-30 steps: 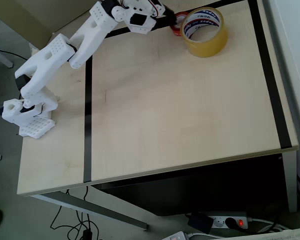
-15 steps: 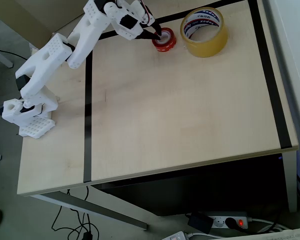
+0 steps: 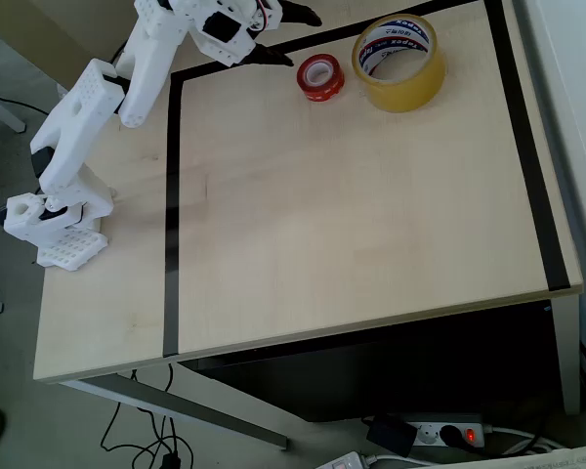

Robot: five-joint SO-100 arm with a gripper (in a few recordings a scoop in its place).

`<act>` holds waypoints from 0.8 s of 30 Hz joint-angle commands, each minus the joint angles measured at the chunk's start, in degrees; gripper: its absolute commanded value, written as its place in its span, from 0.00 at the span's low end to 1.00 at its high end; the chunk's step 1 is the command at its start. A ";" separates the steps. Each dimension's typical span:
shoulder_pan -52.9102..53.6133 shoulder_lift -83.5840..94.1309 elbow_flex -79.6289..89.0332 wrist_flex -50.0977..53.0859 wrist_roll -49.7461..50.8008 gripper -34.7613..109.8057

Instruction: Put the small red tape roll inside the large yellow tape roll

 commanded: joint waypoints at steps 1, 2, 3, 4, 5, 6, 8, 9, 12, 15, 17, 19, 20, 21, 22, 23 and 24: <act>-1.58 10.02 3.69 1.05 -0.62 0.43; -1.85 10.37 4.48 1.05 -0.62 0.43; -2.02 10.63 5.10 1.05 -0.62 0.43; -2.29 10.99 6.06 1.05 -0.62 0.43; -2.55 11.51 7.38 1.05 -0.62 0.43; -2.64 11.78 8.35 1.05 -0.62 0.43; -2.90 12.13 10.28 1.05 -0.62 0.43; -2.90 12.13 10.90 1.05 -0.62 0.43; -2.90 12.48 13.54 1.05 -0.53 0.43; -2.90 12.74 16.08 1.05 -0.53 0.43; -2.81 12.74 17.40 1.05 -0.53 0.43; -2.64 11.95 17.84 1.05 -0.53 0.43; -2.55 11.43 17.84 1.05 -0.53 0.43; -2.46 10.90 17.84 1.05 -0.53 0.43; -2.29 10.20 17.67 1.05 -0.53 0.43; -2.11 9.49 17.40 1.05 -0.53 0.43; -2.02 8.61 16.96 1.05 -0.53 0.43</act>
